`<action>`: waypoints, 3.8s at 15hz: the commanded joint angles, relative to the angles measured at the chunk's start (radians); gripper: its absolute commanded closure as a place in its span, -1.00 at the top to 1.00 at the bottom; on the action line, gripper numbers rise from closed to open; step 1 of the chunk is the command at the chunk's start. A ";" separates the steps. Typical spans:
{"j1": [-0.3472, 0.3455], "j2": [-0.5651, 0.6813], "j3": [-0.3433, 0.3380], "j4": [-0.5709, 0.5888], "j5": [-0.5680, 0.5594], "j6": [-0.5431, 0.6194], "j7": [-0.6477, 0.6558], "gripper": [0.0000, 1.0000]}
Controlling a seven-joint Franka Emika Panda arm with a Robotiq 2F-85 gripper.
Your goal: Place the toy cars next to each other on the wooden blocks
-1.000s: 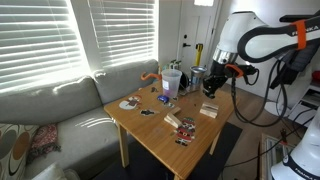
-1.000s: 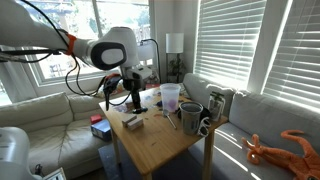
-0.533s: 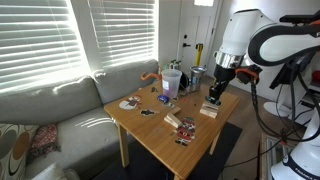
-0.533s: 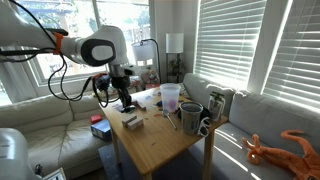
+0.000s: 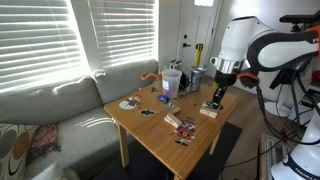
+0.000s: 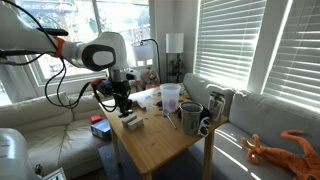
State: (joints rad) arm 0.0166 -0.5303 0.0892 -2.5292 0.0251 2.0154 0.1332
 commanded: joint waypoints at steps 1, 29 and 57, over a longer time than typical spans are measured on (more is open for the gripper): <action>0.016 0.016 -0.024 0.000 -0.007 0.014 -0.076 -0.85; 0.035 0.098 -0.036 0.049 0.024 0.092 -0.139 1.00; -0.029 0.451 0.028 0.295 -0.053 0.449 0.415 1.00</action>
State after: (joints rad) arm -0.0157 -0.1445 0.1133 -2.2879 0.0165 2.4391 0.4892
